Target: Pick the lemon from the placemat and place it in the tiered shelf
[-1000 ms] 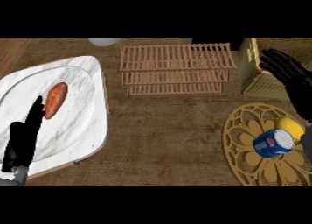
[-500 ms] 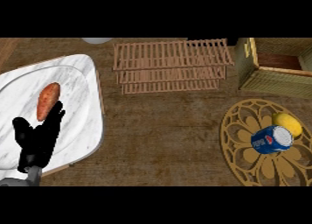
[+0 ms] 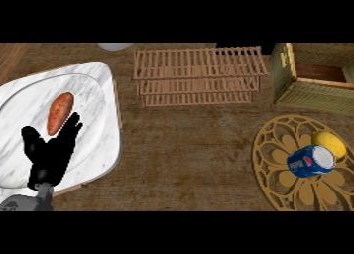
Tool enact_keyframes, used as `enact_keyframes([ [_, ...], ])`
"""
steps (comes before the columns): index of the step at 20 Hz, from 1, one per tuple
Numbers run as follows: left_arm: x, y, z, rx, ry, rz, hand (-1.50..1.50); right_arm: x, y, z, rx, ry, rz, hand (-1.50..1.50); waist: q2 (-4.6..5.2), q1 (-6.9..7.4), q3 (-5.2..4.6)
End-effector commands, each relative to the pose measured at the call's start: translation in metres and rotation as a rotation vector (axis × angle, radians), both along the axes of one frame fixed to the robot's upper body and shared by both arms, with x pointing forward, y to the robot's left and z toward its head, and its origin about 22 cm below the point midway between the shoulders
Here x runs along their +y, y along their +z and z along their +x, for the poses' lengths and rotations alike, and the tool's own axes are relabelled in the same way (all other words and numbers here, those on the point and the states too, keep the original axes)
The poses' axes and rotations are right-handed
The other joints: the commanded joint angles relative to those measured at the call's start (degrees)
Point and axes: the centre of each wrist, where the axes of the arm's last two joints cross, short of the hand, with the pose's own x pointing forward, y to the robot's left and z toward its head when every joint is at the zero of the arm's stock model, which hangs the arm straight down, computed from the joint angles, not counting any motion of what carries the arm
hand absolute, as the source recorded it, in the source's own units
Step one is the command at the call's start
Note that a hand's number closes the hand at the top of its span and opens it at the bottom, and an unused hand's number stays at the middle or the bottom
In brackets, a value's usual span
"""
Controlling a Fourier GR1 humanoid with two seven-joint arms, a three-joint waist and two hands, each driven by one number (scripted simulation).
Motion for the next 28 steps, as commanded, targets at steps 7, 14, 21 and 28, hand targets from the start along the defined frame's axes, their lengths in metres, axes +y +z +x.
enact_keyframes([
  [7, 0.000, -0.025, -0.016, 0.096, 0.014, -0.028, 0.00, 0.029, 0.043, 0.041, 0.169, 0.205, -0.193, -1.50, -0.02, 0.06, -0.67],
  [14, 0.000, -0.018, -0.003, 0.100, -0.003, -0.022, 0.00, 0.089, 0.058, 0.079, 0.228, 0.080, -0.252, -1.50, -0.16, -0.54, -0.74],
  [21, 0.010, -0.022, -0.008, 0.078, 0.019, -0.021, 0.00, 0.140, 0.045, 0.088, 0.321, 0.032, -0.375, -1.50, -0.17, -0.81, -0.72],
  [28, 0.012, -0.025, -0.023, 0.087, 0.009, -0.028, 0.00, 0.162, 0.038, 0.085, 0.405, 0.068, -0.485, -1.50, -0.15, -0.42, -0.66],
])
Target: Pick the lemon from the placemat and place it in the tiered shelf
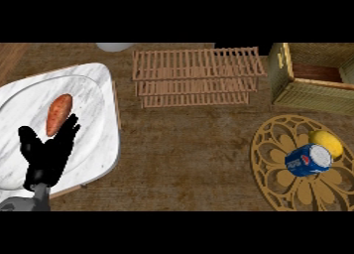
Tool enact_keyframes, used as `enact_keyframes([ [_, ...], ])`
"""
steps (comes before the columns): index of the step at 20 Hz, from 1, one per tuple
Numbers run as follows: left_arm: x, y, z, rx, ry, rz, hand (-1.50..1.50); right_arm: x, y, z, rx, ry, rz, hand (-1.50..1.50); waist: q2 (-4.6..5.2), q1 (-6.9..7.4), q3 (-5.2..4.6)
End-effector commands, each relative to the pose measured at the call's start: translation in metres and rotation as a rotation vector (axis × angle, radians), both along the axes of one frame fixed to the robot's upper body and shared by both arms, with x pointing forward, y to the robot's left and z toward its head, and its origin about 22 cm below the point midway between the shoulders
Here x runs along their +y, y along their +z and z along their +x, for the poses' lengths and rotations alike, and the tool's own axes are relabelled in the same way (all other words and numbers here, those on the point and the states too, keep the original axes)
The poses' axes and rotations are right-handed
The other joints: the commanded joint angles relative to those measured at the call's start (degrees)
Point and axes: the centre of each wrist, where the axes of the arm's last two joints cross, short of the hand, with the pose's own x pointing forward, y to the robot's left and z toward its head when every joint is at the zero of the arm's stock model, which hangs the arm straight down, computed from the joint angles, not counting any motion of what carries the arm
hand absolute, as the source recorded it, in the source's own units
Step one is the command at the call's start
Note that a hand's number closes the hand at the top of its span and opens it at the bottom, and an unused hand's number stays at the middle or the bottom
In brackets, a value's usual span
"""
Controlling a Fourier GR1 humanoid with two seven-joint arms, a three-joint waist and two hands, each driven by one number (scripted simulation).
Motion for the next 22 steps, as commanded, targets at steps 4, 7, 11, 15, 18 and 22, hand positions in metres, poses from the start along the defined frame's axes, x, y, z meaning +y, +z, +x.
enact_keyframes([
  [4, 0.000, -0.017, -0.012, 0.063, 0.004, -0.028, 0.00, 0.022, -0.021, -0.005, 0.056, -0.030, -0.081, -1.50, 0.44, 0.02, -0.42],
  [7, 0.001, 0.002, -0.006, 0.059, -0.002, -0.016, 0.00, 0.023, -0.022, -0.007, 0.052, -0.063, -0.099, -1.50, 0.42, 0.06, -0.40],
  [11, 0.001, -0.023, -0.003, 0.064, 0.027, -0.031, 0.00, 0.027, -0.029, -0.009, 0.048, -0.068, -0.151, -1.50, 0.51, -0.14, -0.42],
  [15, 0.003, -0.008, 0.007, 0.062, -0.001, -0.013, 0.00, 0.028, -0.030, -0.002, 0.054, -0.078, -0.156, -1.50, 0.53, 0.06, -0.41],
  [18, -0.010, -0.026, -0.002, 0.074, 0.012, -0.011, 0.00, 0.038, -0.043, -0.009, 0.051, -0.073, -0.155, -1.50, 0.49, -0.11, -0.42],
  [22, -0.011, -0.024, 0.002, 0.072, -0.004, -0.039, 0.00, 0.048, -0.069, -0.008, 0.051, -0.087, -0.194, -1.50, 0.55, -0.12, -0.41],
])
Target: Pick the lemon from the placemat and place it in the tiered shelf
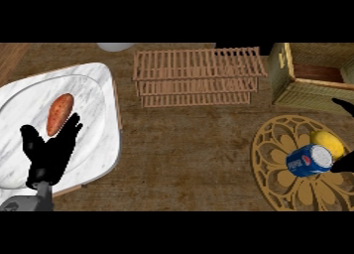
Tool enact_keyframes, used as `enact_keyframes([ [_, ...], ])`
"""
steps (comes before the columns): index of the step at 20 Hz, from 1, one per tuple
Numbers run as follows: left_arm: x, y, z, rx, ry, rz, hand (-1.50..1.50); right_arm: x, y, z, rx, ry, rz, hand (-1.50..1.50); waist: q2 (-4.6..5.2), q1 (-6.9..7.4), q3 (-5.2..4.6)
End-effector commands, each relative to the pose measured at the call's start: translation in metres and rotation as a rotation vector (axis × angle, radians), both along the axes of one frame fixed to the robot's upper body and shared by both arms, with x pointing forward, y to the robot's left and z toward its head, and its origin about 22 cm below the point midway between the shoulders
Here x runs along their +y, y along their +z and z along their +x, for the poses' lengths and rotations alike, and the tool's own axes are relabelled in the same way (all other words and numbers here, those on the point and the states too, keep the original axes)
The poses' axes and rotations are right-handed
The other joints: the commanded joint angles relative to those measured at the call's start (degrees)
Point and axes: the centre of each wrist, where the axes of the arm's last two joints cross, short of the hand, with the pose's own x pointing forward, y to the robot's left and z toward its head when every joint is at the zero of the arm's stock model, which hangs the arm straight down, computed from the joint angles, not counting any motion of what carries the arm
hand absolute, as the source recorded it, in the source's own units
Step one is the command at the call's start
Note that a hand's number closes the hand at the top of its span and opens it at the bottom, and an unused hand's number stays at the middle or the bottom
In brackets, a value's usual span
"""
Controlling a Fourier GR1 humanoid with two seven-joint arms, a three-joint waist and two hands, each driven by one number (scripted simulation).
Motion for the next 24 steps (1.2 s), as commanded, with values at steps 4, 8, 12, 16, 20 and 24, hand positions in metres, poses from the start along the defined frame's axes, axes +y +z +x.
enact_keyframes([
  [4, 0.004, -0.019, 0.004, 0.071, 0.009, -0.005, 0.00, 0.008, -0.039, 0.003, 0.002, -0.036, -0.081, -1.50, 0.68, -0.05, -0.51],
  [8, -0.005, -0.027, -0.008, 0.062, 0.006, 0.002, 0.00, 0.012, -0.015, 0.015, -0.014, -0.037, -0.088, -1.50, 0.48, -0.16, -0.53],
  [12, 0.011, -0.013, 0.000, 0.056, 0.010, -0.015, 0.00, -0.014, -0.040, 0.014, -0.054, -0.038, -0.047, -1.50, 0.60, 0.10, -0.49],
  [16, 0.009, -0.020, -0.015, 0.078, 0.023, -0.003, 0.00, 0.004, -0.044, 0.009, -0.072, -0.015, -0.022, -1.50, 0.42, -0.26, -0.53],
  [20, 0.011, 0.000, -0.005, 0.076, 0.020, 0.014, 0.00, 0.006, -0.077, 0.003, -0.078, -0.008, -0.039, -1.50, 0.42, -0.17, -0.50],
  [24, -0.008, -0.024, -0.011, 0.067, 0.005, -0.003, 0.00, 0.007, -0.082, 0.009, 0.102, 0.205, -0.088, 1.50, 0.71, 0.63, -0.50],
])
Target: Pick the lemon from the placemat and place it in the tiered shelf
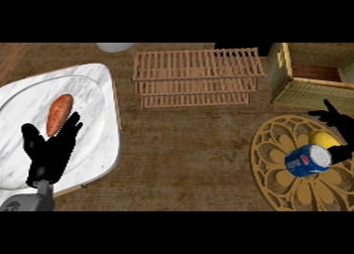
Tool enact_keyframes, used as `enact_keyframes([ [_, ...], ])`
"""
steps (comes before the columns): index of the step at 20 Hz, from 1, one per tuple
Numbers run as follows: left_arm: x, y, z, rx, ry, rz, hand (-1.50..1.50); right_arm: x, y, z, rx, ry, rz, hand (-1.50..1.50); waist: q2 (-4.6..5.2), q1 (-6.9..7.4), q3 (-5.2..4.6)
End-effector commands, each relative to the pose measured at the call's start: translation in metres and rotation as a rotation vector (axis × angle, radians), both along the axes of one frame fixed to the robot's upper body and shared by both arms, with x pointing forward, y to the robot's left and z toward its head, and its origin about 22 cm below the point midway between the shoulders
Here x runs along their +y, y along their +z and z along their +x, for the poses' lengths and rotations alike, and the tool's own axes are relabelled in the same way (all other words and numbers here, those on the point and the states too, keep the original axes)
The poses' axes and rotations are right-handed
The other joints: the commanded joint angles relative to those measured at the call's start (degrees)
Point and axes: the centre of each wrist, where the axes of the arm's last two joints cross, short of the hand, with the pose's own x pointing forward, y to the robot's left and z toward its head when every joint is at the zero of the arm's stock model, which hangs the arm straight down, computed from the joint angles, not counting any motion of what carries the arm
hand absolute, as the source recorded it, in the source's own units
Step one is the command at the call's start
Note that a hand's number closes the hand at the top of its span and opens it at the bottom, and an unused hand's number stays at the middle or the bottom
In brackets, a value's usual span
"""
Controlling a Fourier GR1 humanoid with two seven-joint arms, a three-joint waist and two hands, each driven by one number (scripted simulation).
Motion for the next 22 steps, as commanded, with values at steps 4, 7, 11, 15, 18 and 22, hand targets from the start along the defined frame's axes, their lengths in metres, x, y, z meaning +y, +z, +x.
enact_keyframes([
  [4, -0.007, -0.018, -0.021, 0.087, -0.001, -0.019, 0.00, 0.021, -0.019, 0.013, 0.056, 0.181, 0.021, 1.50, 0.89, 0.77, -0.23],
  [7, -0.006, -0.010, 0.005, 0.068, 0.021, -0.009, 0.00, 0.018, -0.033, -0.005, 0.017, 0.184, 0.054, 1.50, 0.83, -0.09, -0.26],
  [11, -0.007, -0.013, -0.003, 0.057, 0.015, -0.028, 0.00, 0.023, -0.004, -0.014, -0.070, 0.236, 0.108, 1.50, 0.55, -0.81, -0.31],
  [15, 0.009, -0.008, -0.008, 0.082, -0.008, -0.007, 0.00, 0.170, -0.008, 0.006, -0.123, 0.347, 0.142, 1.50, 0.36, 0.41, -0.46],
  [18, -0.005, -0.003, -0.001, 0.066, -0.023, -0.016, 0.00, 0.278, -0.002, -0.006, -0.132, 0.460, 0.165, 1.50, 0.40, 2.62, -0.58],
  [22, -0.007, -0.003, 0.002, 0.067, -0.008, -0.009, 0.00, 0.325, 0.035, -0.034, -0.249, 0.407, 0.253, 1.50, 0.17, 1.52, -0.34],
])
